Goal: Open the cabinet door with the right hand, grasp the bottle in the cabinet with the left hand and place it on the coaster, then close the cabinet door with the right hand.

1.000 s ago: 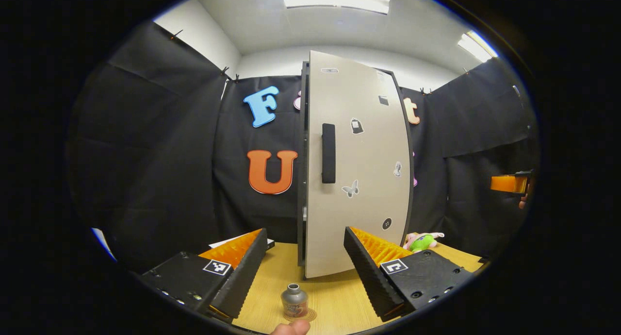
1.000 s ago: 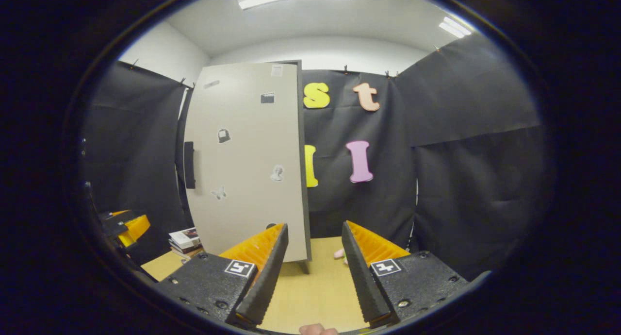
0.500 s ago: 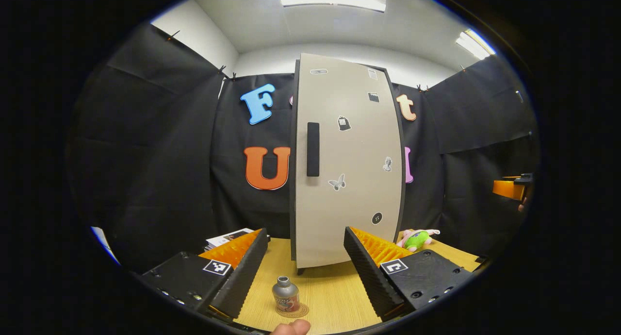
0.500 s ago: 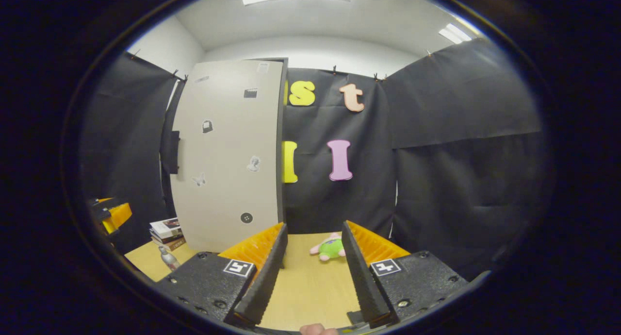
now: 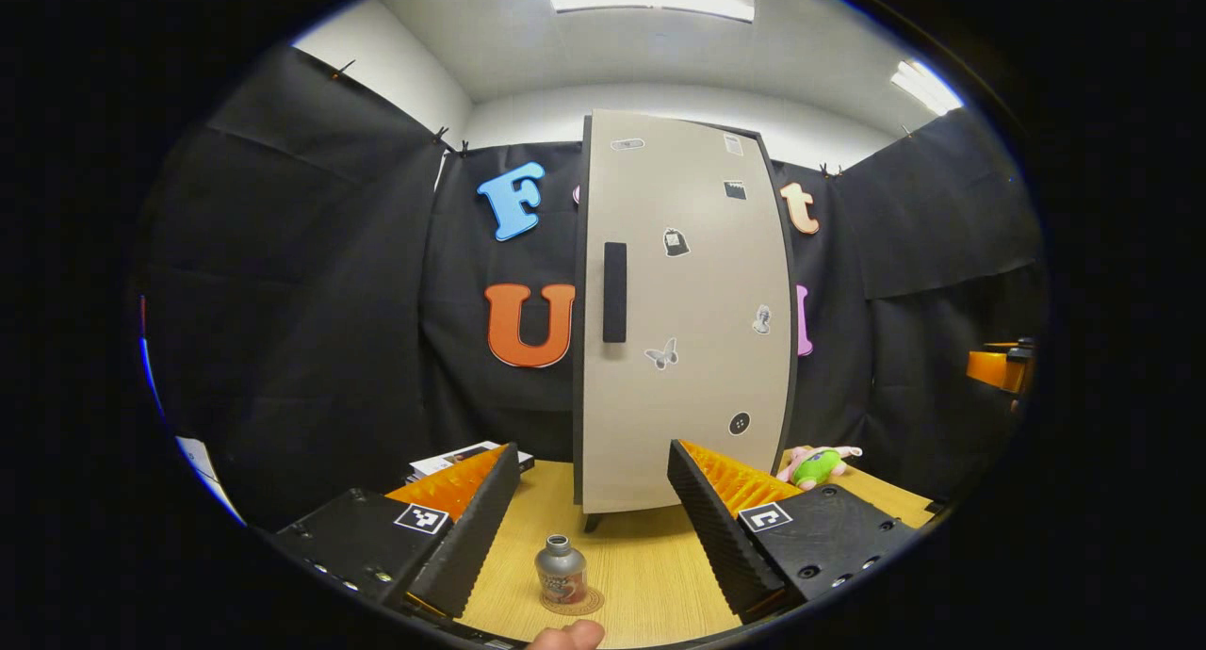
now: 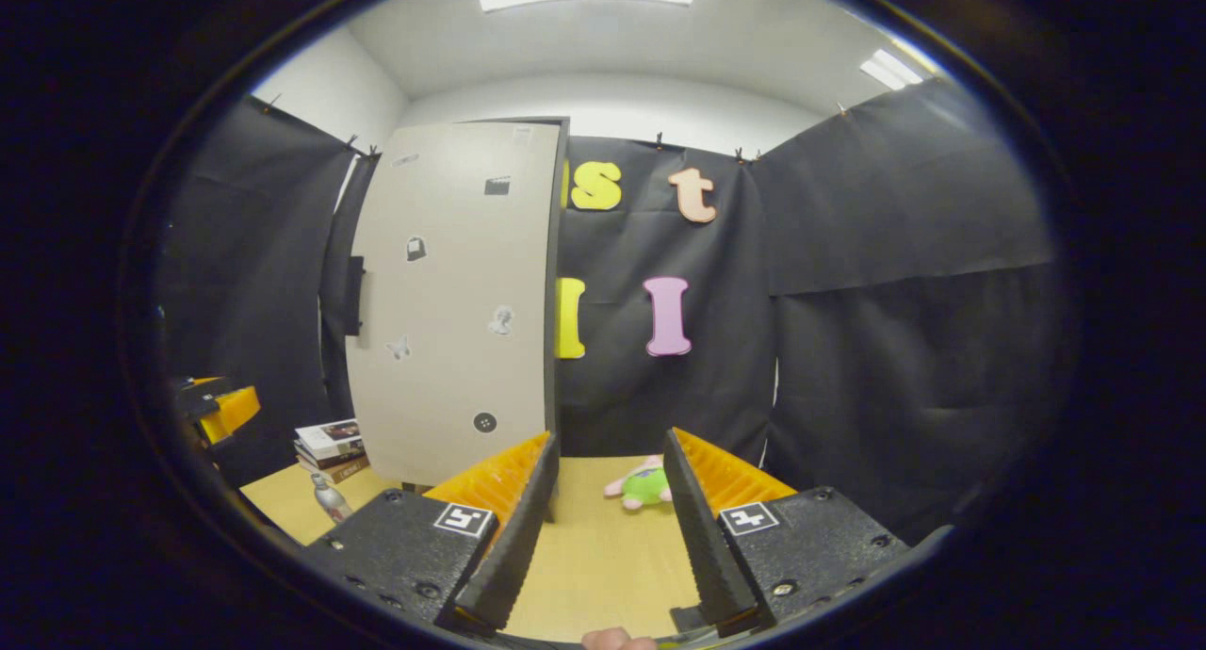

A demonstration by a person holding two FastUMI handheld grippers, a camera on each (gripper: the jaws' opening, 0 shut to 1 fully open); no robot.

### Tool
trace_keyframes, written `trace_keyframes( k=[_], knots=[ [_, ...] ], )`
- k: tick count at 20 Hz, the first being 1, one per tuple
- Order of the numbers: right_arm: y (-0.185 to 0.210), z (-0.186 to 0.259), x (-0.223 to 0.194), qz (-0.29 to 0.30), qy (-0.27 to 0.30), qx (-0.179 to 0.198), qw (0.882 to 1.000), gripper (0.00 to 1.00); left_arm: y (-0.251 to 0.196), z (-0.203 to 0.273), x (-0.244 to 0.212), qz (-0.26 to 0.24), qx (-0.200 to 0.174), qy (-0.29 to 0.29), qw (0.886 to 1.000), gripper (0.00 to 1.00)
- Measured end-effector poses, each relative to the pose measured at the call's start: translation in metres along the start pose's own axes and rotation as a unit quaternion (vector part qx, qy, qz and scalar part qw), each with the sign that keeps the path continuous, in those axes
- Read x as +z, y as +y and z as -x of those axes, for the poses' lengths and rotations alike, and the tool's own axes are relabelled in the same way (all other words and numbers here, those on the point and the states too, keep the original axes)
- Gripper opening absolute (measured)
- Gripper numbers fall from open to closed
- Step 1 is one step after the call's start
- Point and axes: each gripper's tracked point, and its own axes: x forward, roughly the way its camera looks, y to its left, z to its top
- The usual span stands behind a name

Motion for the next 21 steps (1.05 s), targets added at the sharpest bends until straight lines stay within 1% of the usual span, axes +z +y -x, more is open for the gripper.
trace_keyframes(
  k=[1,5,9,11,12,13,14,15,21],
  knots=[
    [-0.001,0.0,0.0,-0.004,-0.001,0.0,1.0,0.72,-0.002,0.0,0.0,0.001,-0.002,0.001,1.0,0.95],
    [0.002,0.0,-0.003,-0.008,0.003,0.003,1.0,0.74,-0.003,0.001,0.0,0.0,-0.005,-0.002,1.0,0.96],
    [0.006,0.001,-0.005,-0.008,0.005,0.004,1.0,0.72,-0.005,0.004,-0.003,-0.004,-0.008,0.001,1.0,0.96],
    [0.007,0.0,-0.008,-0.006,0.009,0.003,1.0,0.72,-0.006,0.004,-0.003,-0.003,-0.011,0.002,1.0,0.95],
    [0.007,0.0,-0.009,-0.005,0.011,0.002,1.0,0.72,-0.006,0.005,-0.002,-0.004,-0.012,0.001,1.0,0.96],
    [0.007,0.001,-0.01,-0.005,0.012,0.003,1.0,0.72,-0.006,0.005,-0.002,-0.005,-0.012,0.0,1.0,1.0],
    [0.009,0.001,-0.011,-0.006,0.013,0.004,1.0,0.72,-0.005,0.006,-0.001,-0.006,-0.012,0.0,1.0,0.96],
    [0.009,0.001,-0.012,-0.006,0.014,0.004,1.0,0.74,-0.007,0.006,-0.002,-0.006,-0.012,-0.001,1.0,0.96],
    [0.01,0.006,-0.009,-0.008,0.01,0.004,1.0,0.74,-0.006,0.009,-0.002,-0.005,-0.015,-0.001,1.0,0.96]
  ],
)
